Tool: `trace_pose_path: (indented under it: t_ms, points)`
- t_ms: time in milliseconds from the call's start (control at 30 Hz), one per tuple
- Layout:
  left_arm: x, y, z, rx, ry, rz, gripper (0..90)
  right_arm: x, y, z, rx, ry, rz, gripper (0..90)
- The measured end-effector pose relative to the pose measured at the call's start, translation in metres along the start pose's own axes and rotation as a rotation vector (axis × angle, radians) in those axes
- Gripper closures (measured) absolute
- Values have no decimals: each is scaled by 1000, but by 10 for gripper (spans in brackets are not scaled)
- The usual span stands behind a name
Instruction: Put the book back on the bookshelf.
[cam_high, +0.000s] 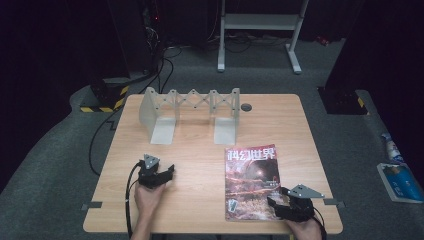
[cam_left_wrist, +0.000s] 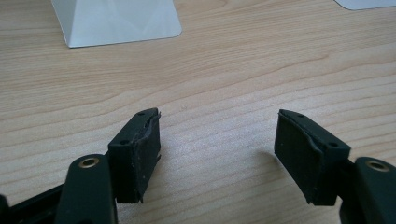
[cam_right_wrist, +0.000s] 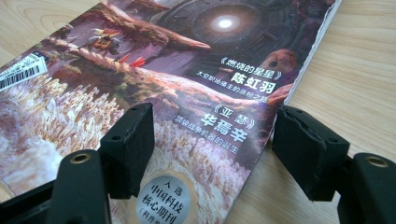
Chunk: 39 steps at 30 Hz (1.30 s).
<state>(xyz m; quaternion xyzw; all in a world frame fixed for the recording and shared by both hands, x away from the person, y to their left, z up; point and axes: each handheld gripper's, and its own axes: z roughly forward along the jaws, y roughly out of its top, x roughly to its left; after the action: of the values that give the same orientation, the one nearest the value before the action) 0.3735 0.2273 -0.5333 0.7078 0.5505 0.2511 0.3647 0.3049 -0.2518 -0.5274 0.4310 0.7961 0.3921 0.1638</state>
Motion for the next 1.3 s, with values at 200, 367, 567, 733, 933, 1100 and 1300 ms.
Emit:
trace_pose_path:
  t_ms: [200, 367, 567, 733, 933, 1100, 1300]
  points:
    - [0, 0, 0, -1, -5, -2, 315, 4, 3, 4, 0, 9, -9, 298]
    - [-1, 0, 0, -2, -4, -1, 314, 8, 5, 8, 1, 14, -8, 298]
    - [-1, 0, 0, 0, -7, -2, 309, 9, 7, 10, -1, 22, -17, 298]
    - [-1, 0, 0, -2, -11, -4, 308, 12, 9, 14, -2, 27, -24, 298]
    - [-1, 0, -1, -1, -19, -6, 308, 16, 14, 21, -4, 44, -37, 298]
    - [-1, 0, -1, -1, -24, -9, 308, 21, 18, 26, -2, 49, -40, 298]
    - [-2, -1, -4, 0, -63, -20, 326, 26, 22, 32, -1, 54, -45, 298]
